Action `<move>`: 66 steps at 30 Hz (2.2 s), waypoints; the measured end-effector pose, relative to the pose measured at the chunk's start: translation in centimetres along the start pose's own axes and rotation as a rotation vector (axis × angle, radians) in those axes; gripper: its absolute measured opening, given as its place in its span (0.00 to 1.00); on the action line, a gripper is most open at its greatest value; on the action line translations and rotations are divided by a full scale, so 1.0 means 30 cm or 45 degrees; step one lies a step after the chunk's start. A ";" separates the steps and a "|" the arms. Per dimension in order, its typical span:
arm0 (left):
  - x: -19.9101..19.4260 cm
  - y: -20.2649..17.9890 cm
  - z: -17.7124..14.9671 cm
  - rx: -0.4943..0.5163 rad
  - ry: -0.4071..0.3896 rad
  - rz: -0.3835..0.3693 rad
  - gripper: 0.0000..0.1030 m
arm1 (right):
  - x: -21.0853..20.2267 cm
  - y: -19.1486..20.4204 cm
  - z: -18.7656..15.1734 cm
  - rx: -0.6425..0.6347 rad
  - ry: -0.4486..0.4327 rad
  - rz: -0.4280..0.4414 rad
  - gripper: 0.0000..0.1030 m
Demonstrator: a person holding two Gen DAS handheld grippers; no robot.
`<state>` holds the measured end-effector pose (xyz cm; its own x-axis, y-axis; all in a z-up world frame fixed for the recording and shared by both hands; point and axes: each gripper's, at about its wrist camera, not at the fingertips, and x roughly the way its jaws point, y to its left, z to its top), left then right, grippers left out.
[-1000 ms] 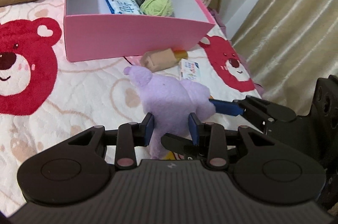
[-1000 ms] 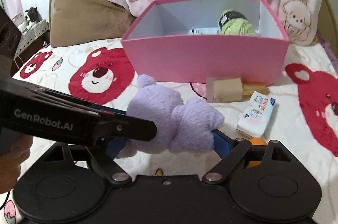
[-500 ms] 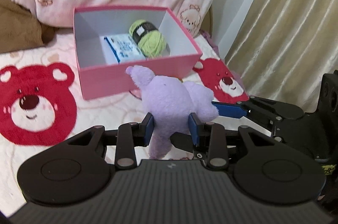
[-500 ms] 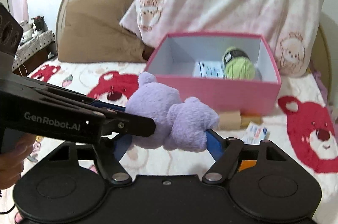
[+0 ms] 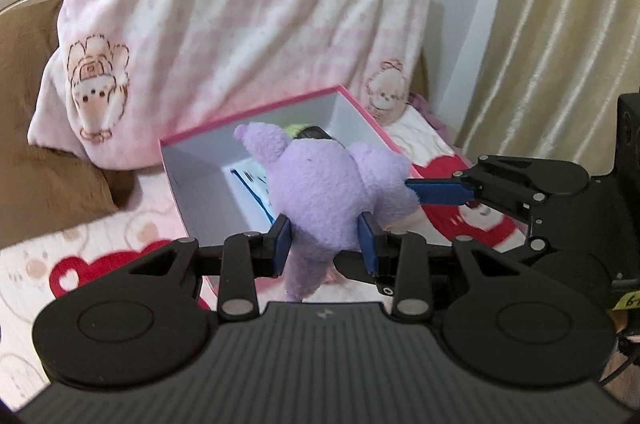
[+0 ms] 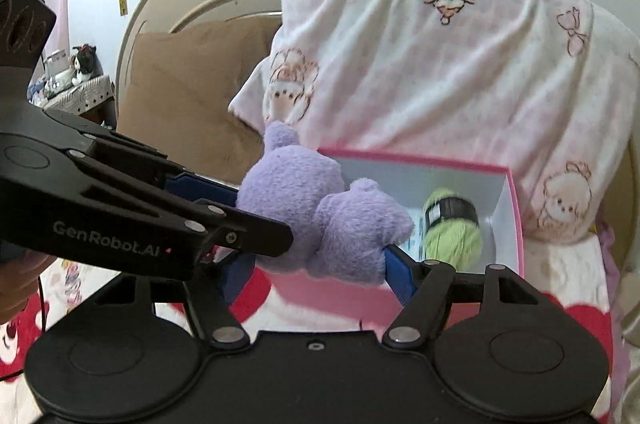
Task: Organize objects
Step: 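Lift the purple plush into the pink box and open the left gripper, then withdraw the left gripper and move it to the orange sponge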
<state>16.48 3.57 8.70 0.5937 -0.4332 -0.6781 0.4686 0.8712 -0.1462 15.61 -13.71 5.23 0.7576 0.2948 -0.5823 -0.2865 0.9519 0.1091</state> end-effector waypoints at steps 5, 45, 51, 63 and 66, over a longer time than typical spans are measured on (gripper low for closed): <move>0.146 0.106 0.065 -0.106 0.071 -0.004 0.34 | 0.147 -0.107 0.049 0.053 0.093 0.091 0.70; 0.289 0.124 0.069 -0.149 0.319 -0.009 0.55 | 0.263 -0.240 0.002 0.075 0.364 0.117 0.78; 0.130 0.027 0.092 -0.045 0.249 -0.038 0.55 | 0.055 -0.206 0.059 0.041 0.315 0.084 0.78; 0.002 -0.132 -0.021 0.125 0.255 -0.138 0.56 | -0.237 -0.136 -0.036 -0.034 0.281 0.073 0.80; 0.035 -0.153 -0.075 0.143 0.284 -0.155 0.56 | -0.256 -0.121 -0.108 -0.055 0.304 0.050 0.80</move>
<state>13.49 -0.37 7.04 0.3753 -0.4608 -0.8042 0.6049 0.7792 -0.1642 8.94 -19.70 6.69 0.5868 0.2985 -0.7527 -0.3421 0.9339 0.1037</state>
